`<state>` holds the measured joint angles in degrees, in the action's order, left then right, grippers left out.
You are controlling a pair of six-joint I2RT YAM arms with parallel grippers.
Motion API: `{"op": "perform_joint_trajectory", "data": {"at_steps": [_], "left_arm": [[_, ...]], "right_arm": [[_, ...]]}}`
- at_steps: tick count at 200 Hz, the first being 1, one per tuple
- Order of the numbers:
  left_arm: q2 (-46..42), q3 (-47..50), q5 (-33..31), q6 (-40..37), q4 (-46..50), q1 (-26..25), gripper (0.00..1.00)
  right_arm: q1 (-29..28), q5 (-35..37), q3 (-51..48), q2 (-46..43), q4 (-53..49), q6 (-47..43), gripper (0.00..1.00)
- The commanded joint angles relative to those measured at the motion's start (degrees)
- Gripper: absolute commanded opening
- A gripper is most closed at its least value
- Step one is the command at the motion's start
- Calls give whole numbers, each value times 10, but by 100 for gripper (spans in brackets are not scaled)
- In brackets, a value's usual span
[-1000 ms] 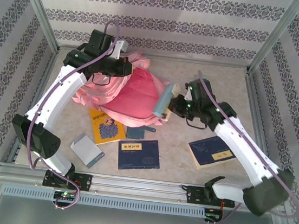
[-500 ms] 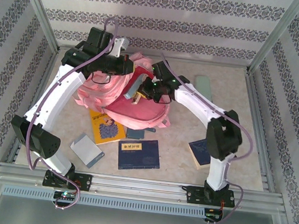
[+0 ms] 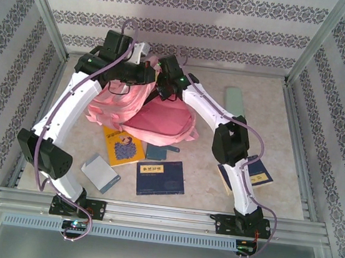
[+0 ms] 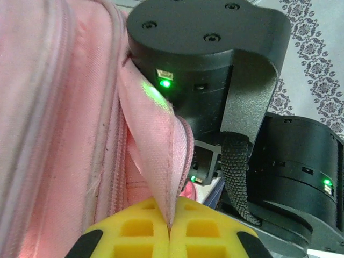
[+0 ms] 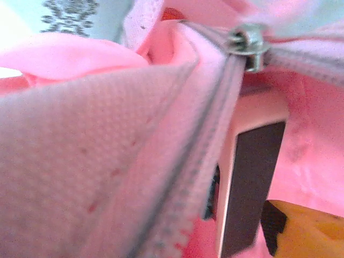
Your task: Pack the student bag
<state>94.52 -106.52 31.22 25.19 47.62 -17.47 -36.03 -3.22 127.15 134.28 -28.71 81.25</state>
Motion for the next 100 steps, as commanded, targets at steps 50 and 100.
{"op": "perform_joint_trajectory", "data": {"at_steps": [50,100], "left_arm": [[20,-70,39,-6,-56,-1,0],[36,-101,-13,-22,-23,2,0]], "right_arm": [[5,-99,-185,-140,110,-158,81],[45,-156,-322,-310,31,-345,82]]}}
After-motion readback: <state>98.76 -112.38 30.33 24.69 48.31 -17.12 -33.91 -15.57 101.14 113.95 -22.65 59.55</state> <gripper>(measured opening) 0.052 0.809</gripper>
